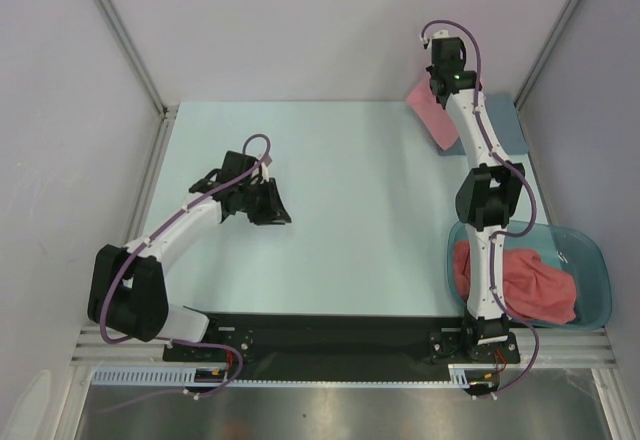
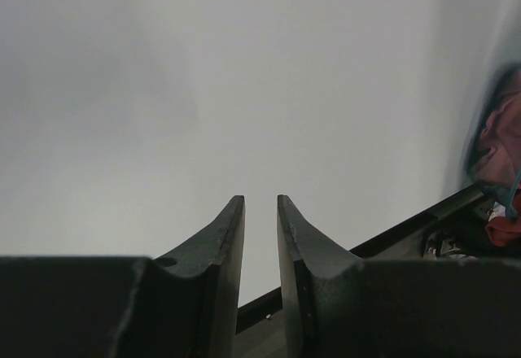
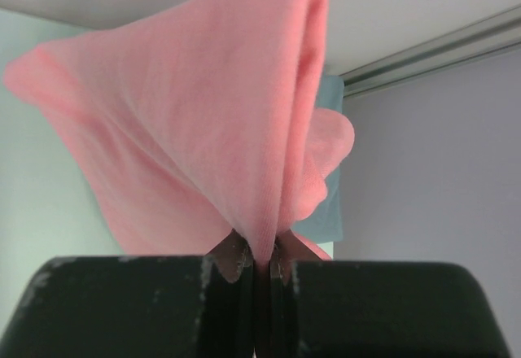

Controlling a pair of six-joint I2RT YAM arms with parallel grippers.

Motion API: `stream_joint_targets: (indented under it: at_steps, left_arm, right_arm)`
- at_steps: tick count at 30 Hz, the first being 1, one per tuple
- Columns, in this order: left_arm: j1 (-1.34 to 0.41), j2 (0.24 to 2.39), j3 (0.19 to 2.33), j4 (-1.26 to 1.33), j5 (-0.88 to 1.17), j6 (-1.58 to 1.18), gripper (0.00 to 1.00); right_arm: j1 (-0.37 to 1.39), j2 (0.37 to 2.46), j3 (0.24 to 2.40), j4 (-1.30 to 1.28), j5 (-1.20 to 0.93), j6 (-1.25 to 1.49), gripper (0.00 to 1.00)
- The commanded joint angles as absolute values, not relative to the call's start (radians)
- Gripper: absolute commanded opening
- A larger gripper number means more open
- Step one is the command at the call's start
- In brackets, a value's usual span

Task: Fold and stack the t-shirts
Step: Neatly place the folded tshirt to the corner

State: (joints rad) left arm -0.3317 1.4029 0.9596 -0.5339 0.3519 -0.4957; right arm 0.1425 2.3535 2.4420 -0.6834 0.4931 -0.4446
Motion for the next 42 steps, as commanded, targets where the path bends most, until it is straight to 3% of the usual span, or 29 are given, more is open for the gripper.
stream_joint_targets:
  at_steps: [1, 21, 42]
  left_arm:
    - [-0.341, 1.394, 0.997, -0.512, 0.374, -0.489, 0.28]
    - [-0.339, 1.408, 1.002, -0.506, 0.391, -0.482, 0.28]
    - [-0.341, 1.414, 1.002, -0.508, 0.397, -0.480, 0.28]
  right_arm:
    - [0.149, 2.290, 2.510, -0.655, 0.531, -0.448, 0.00]
    - [0.209, 2.281, 2.520, -0.703, 0.518, -0.319, 0.00]
    - [0.137, 2.335, 2.516, -0.678, 0.526, -0.311, 0.00]
